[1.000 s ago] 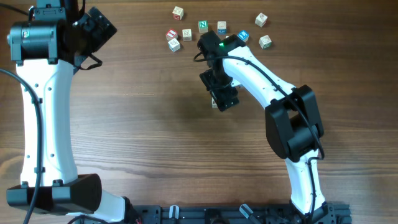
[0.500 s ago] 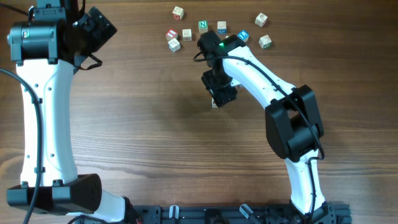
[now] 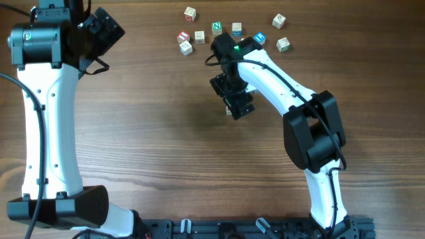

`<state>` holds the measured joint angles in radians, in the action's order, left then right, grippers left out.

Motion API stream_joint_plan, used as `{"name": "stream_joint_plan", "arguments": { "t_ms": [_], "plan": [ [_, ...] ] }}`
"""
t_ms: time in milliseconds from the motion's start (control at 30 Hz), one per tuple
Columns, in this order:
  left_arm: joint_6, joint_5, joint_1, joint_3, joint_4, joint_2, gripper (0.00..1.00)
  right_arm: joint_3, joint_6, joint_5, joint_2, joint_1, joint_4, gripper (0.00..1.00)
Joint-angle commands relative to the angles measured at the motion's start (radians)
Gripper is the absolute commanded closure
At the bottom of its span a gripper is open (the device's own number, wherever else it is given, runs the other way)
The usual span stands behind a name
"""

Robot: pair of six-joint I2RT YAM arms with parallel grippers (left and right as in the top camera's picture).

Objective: Form a tower

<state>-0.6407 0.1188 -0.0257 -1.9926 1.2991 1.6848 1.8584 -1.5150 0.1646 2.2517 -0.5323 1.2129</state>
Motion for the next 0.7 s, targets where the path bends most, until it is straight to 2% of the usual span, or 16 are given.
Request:
{"name": "stream_joint_plan", "arguments": {
  "t_ms": [0,200,300,333,367,433,500,533,600,667],
  "plan": [
    [0.008,0.013,-0.005,0.0,0.0,-0.002,0.0,0.024,0.076,0.013,-0.066,0.0,0.016,0.0],
    [0.008,0.013,-0.005,0.0,0.0,-0.002,0.0,0.024,0.13,-0.024,-0.282,0.0,0.094,0.0],
    [0.008,0.013,-0.005,0.0,0.0,-0.002,0.0,0.023,0.14,-0.189,-0.421,0.0,0.209,0.02],
    [0.008,0.013,-0.005,0.0,0.0,-0.002,0.0,0.018,0.139,-0.264,-0.45,0.0,0.26,0.14],
    [0.008,0.013,-0.005,0.0,0.0,-0.002,0.0,0.007,0.122,-0.306,-0.457,0.0,0.318,0.34],
    [0.008,0.013,-0.005,0.0,0.0,-0.002,0.0,-0.066,0.101,-0.26,-0.455,-0.001,0.304,0.68],
    [0.008,0.013,-0.005,0.0,0.0,-0.002,0.0,-0.182,0.072,-0.17,-0.455,-0.002,0.22,0.91],
    [0.008,0.013,-0.005,0.0,0.0,-0.002,0.0,-0.256,0.072,-0.102,-0.455,-0.002,0.151,0.96],
    [0.008,0.013,-0.005,0.0,0.0,-0.002,0.0,-0.389,0.072,0.008,-0.455,-0.011,-0.006,0.96],
    [0.008,0.013,-0.005,0.0,0.0,-0.002,0.0,-0.446,0.058,0.032,-0.455,-0.019,-0.072,0.96]
  ]
}}
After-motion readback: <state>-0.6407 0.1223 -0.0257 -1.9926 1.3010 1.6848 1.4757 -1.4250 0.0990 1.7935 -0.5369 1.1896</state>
